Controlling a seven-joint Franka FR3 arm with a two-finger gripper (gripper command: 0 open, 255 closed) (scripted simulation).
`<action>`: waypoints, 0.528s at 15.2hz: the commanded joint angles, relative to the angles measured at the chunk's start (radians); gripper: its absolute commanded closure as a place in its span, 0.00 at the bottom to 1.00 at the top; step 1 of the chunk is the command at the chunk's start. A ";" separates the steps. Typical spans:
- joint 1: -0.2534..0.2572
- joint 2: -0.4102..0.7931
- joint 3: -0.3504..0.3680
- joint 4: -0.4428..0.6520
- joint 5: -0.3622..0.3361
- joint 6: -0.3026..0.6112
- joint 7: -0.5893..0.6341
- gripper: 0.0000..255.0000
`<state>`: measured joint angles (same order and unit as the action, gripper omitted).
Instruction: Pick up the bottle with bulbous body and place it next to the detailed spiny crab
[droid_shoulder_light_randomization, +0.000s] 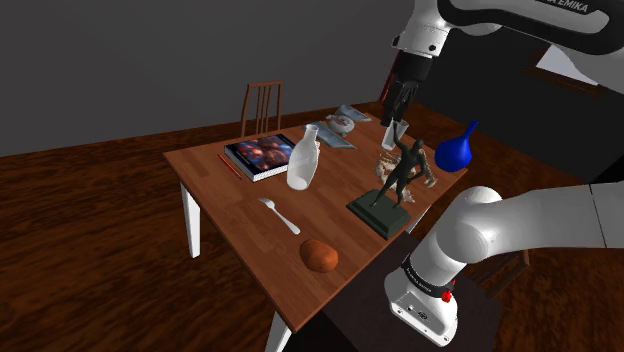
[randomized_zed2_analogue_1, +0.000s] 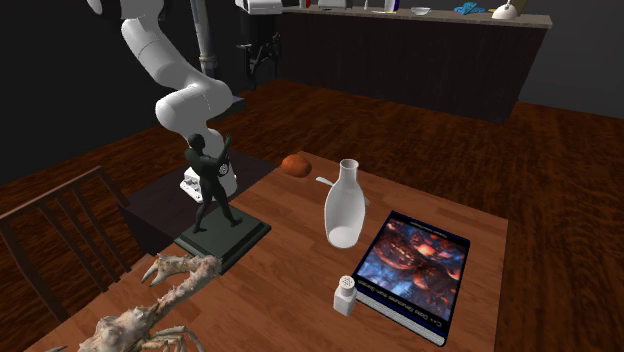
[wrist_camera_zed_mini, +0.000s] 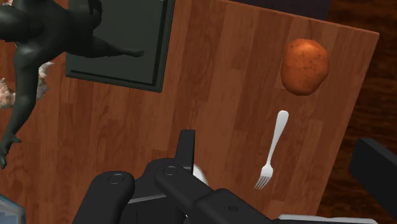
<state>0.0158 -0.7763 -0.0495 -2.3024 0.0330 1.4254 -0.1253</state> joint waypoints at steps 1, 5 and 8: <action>0.000 0.000 0.000 0.000 0.000 0.000 0.000 0.00; 0.007 0.114 -0.003 0.000 -0.013 0.126 -0.024 0.00; 0.012 0.208 -0.005 0.016 -0.021 0.214 -0.040 0.00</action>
<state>0.0264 -0.6036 -0.0524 -2.2918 0.0157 1.6040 -0.1571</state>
